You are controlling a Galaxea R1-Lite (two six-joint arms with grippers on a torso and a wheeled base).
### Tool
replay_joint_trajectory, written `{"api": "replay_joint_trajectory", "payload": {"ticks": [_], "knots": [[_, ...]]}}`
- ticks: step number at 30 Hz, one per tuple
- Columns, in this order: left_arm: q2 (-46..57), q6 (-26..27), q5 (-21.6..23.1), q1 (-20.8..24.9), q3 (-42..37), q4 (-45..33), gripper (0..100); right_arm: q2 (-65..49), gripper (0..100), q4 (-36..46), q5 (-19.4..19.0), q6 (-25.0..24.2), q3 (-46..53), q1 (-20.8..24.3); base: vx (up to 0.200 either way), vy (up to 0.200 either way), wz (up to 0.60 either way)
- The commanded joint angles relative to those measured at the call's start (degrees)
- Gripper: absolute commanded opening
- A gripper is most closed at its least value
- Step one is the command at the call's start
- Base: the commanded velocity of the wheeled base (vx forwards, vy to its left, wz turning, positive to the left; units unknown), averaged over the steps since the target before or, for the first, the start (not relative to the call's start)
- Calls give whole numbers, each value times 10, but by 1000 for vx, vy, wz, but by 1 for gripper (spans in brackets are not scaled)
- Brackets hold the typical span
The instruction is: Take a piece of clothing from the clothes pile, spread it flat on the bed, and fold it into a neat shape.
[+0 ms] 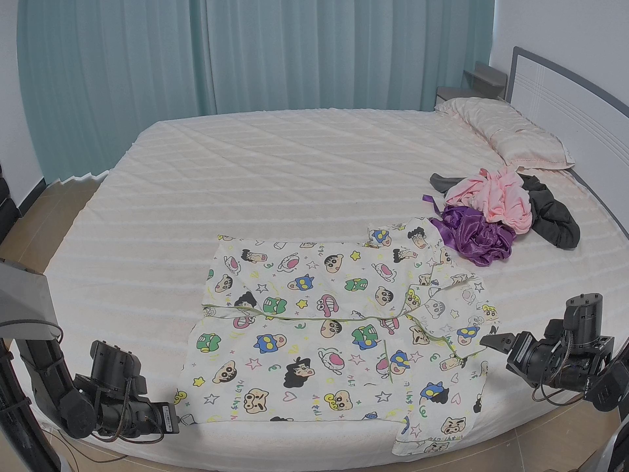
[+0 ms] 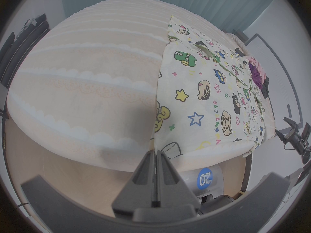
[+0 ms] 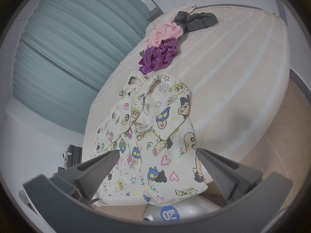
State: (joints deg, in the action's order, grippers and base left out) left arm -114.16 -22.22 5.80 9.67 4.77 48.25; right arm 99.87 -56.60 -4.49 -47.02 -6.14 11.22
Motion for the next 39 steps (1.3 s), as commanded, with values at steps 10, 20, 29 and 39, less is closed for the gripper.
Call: {"api": "replay_joint_trajectory", "payload": {"ticks": [10,20,29,39], "knots": [[27,-7,1,-1,-29,2,100,4,100,1,0,18,10,2,0,0,0],[58,-192,12,23,-16,4,100,10,100,1,0,25,17,4,0,0,0],[-8,-276,-6,67,9,28,100,11,100,1,-3,23,16,7,0,0,0],[-42,-312,-50,91,15,79,100,9,100,0,-2,22,16,13,0,0,0]]}}
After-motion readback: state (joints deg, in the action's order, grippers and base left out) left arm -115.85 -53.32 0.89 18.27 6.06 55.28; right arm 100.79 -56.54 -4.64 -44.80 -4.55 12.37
